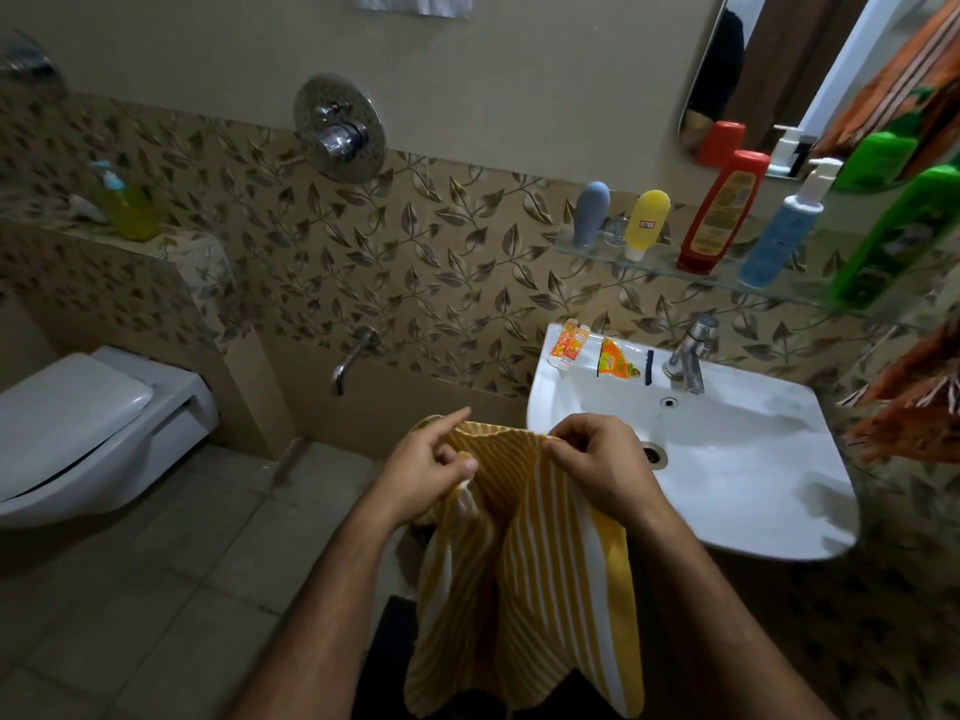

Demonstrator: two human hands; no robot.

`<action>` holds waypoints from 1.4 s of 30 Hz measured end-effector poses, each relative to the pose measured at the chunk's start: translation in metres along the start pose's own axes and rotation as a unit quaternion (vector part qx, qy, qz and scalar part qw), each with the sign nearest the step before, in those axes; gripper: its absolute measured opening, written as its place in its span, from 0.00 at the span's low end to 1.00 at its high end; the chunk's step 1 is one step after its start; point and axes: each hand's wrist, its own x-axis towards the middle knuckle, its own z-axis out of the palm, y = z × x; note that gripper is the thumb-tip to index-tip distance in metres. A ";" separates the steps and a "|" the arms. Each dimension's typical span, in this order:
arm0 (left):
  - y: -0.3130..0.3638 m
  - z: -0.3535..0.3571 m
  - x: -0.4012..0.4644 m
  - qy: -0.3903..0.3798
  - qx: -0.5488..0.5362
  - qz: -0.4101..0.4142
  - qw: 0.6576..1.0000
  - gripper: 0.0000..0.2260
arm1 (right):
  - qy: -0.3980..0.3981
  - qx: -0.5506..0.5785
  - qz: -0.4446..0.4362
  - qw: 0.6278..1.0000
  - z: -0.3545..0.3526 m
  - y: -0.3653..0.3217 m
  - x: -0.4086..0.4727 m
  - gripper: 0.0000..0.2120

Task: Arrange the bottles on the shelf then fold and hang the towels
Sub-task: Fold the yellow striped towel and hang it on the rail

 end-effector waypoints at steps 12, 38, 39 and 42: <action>0.042 0.026 0.015 -0.088 0.093 0.044 0.991 0.06 | -0.076 -0.129 -0.046 0.988 -0.012 -0.006 -0.008 0.09; 0.026 0.011 0.027 0.105 0.124 0.025 0.986 0.05 | -0.019 0.194 0.096 0.976 -0.021 0.014 -0.014 0.04; 0.025 0.011 0.028 0.103 0.102 0.021 0.989 0.05 | -0.017 0.205 0.087 0.975 -0.022 0.012 -0.014 0.04; 0.022 0.014 0.030 0.106 -0.056 -0.014 0.993 0.10 | -0.007 0.283 0.073 0.956 -0.022 0.006 -0.015 0.09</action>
